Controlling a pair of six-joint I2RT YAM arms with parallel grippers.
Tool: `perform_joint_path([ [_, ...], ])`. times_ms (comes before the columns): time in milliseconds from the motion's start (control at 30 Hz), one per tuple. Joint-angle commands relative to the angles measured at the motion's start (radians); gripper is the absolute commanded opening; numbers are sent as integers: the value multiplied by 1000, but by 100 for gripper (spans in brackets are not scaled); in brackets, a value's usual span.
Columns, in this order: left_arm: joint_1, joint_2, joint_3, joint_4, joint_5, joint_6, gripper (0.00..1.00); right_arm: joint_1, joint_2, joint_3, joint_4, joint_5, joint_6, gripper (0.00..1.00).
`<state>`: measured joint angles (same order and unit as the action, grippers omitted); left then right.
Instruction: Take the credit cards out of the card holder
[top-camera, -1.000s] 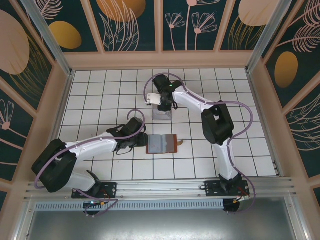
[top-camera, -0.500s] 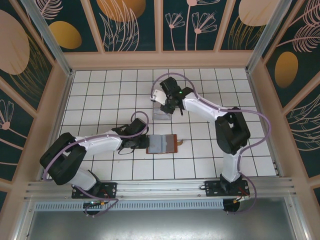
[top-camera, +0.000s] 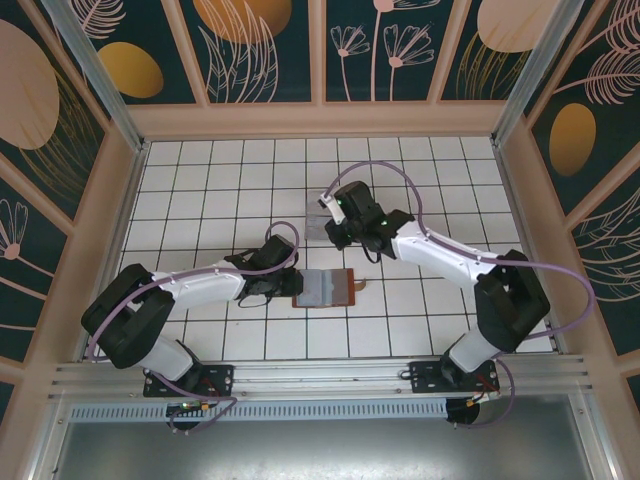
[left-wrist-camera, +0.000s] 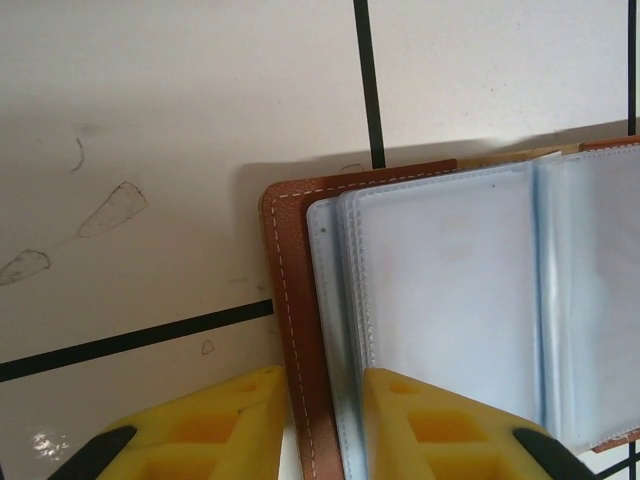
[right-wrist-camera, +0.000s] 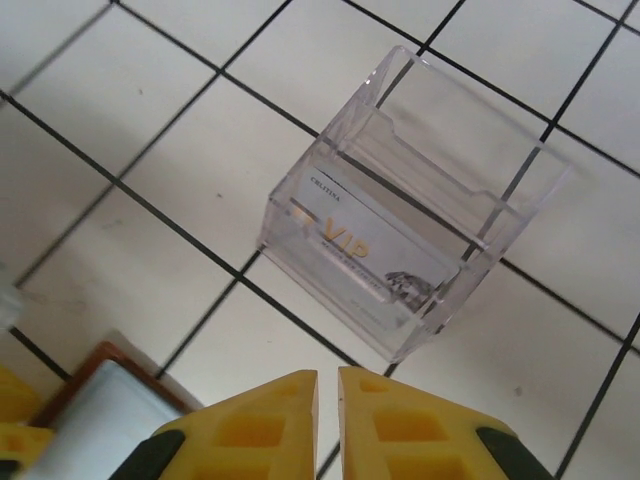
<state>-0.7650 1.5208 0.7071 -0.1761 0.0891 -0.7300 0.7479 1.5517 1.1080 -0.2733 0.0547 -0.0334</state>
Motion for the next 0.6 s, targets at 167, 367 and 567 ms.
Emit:
perform_joint_path([
  [167, 24, -59, 16, -36, -72, 16, 29, 36, -41, -46, 12, -91, 561, 8],
  [367, 106, -97, -15, -30, -47, 48, 29, 70, 18, -137, 123, -281, 745, 8],
  [567, 186, -129, -37, -33, -21, 84, 30, 133, 96, -145, 161, -318, 838, 16],
])
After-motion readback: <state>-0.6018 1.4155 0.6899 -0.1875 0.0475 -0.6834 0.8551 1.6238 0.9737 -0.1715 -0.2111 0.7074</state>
